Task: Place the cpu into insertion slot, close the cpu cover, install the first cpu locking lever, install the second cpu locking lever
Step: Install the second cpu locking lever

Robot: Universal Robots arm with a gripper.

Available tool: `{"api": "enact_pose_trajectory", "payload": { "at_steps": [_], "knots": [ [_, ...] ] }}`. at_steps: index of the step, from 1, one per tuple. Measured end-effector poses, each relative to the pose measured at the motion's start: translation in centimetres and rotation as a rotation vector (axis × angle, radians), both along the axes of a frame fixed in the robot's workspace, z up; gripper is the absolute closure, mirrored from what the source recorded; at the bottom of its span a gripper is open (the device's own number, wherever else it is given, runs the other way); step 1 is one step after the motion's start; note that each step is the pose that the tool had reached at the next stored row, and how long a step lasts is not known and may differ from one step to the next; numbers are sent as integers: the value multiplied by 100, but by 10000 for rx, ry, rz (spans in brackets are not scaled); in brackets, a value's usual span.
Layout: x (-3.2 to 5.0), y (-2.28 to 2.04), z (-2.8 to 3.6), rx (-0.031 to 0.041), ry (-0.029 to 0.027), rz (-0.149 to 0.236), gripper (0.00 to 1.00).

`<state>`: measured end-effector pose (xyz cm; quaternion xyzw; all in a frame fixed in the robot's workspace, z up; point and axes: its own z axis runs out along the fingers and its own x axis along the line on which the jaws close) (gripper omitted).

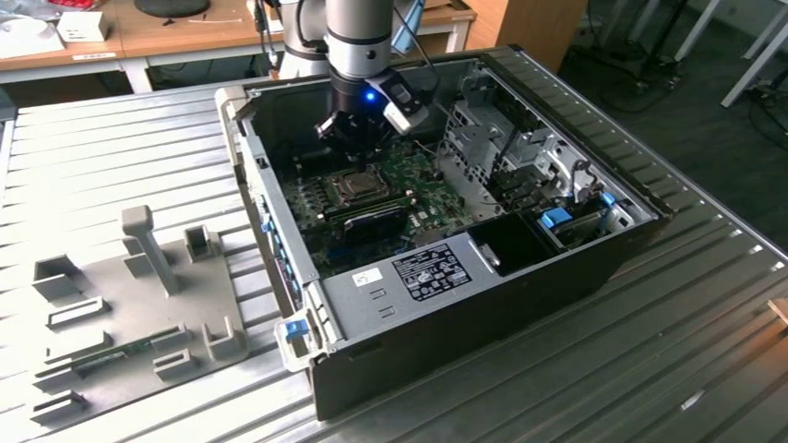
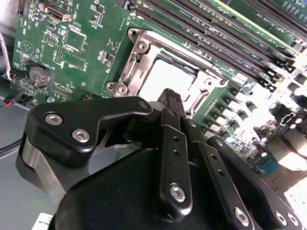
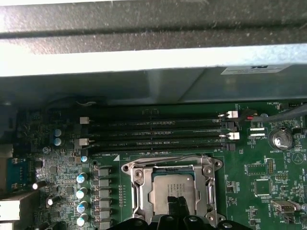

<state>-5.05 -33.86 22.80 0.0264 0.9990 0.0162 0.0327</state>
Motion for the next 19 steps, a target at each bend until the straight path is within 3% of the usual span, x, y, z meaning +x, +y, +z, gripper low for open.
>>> {"api": "enact_pose_trajectory", "payload": {
  "at_steps": [19],
  "knots": [
    [0,-2,49,23,0,0,90]
  ]
}}
